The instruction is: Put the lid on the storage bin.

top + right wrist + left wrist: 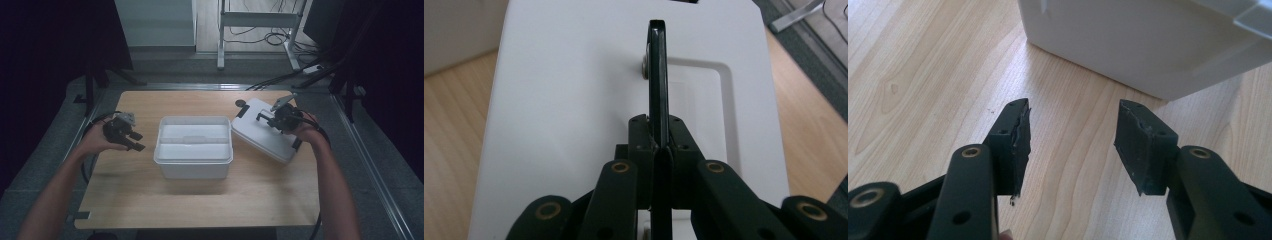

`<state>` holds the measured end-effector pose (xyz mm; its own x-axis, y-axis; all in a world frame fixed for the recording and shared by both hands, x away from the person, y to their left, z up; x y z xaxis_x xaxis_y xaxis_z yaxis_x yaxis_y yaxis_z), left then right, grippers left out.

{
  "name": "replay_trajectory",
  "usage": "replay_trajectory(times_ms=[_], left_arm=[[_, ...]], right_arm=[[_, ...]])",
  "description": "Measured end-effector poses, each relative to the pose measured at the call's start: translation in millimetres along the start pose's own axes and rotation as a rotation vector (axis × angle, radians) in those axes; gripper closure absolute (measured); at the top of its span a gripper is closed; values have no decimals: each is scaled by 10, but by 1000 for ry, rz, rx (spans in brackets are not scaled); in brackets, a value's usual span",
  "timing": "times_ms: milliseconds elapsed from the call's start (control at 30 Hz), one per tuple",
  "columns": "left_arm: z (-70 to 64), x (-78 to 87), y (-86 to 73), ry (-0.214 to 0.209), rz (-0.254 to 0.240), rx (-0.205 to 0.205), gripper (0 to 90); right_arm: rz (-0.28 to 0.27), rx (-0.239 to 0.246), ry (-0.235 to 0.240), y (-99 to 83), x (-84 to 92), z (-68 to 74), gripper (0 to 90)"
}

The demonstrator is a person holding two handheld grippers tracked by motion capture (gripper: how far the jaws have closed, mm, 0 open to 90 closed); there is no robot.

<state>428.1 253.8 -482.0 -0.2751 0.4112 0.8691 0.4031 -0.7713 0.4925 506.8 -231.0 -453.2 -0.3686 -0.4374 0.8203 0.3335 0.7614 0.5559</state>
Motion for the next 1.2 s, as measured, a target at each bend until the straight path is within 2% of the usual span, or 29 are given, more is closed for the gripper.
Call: replay_trajectory(times_ms=[167, 333, 367, 600, 933, 1200], left_arm=[[-18, 26, 15, 2, 2, -12, 485], [-29, 48, 13, 4, 6, -17, 485], [-35, 51, 11, 4, 8, -18, 486], [-47, 71, 9, 7, 11, -16, 485], [-51, 68, -3, 7, 22, -22, 486], [-59, 84, -14, 11, 22, -24, 486]], right_arm=[[-7, 47, -32, 155, 268, 37, 835], [-29, 83, -42, 352, 543, 96, 835], [-45, 98, -50, 455, 668, 126, 835], [-73, 149, -44, 678, 857, 208, 835], [-118, 216, -27, 1040, 1012, 359, 835], [-170, 254, 26, 1271, 1092, 534, 835]])
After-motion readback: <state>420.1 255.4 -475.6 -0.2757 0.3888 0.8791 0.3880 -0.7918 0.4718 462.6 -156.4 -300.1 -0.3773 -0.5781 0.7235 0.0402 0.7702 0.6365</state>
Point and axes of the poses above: each handheld gripper's, and its own axes: x roughly backward along the jaws, y roughly out of its top, z roughly to its left, the point moved 8 cm from there along -x, roughly forward along the jaws, and after that the axes turned 8 degrees about y, right-handed, at the moved point
